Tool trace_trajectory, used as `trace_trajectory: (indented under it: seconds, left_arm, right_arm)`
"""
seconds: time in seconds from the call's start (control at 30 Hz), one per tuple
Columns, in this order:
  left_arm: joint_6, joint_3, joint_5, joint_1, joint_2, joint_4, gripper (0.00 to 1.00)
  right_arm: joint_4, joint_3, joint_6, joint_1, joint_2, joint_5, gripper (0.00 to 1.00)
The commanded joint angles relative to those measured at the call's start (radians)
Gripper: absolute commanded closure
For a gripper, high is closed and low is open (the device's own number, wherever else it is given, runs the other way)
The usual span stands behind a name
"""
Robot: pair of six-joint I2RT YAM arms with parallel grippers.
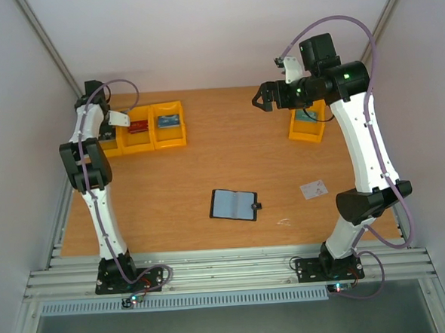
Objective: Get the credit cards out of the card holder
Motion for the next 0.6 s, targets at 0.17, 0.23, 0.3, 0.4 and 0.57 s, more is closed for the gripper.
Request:
trace_trajectory:
  seconds: [0.17, 0.23, 0.3, 0.4, 0.57]
  left_arm:
    - [0.020, -0.105, 0.010, 0.030, -0.119, 0.046, 1.00]
    - [0.018, -0.154, 0.014, 0.029, -0.140, 0.055, 1.00]
    - [0.017, -0.204, 0.012, 0.028, -0.154, 0.076, 1.00]
    - [0.016, -0.224, 0.009, 0.030, -0.158, 0.095, 1.00]
    - [0.021, -0.210, 0.002, 0.030, -0.144, 0.108, 1.00]
  right_arm:
    - [-0.012, 0.022, -0.017, -0.007, -0.004, -0.012, 0.02]
    - [-0.017, 0.016, -0.022, -0.007, -0.007, -0.007, 0.01]
    - [-0.018, 0.011, -0.024, -0.007, -0.010, -0.006, 0.01]
    - [-0.021, 0.011, -0.028, -0.007, -0.014, -0.008, 0.01]
    - [-0.027, 0.006, -0.033, -0.007, -0.018, 0.000, 0.01]
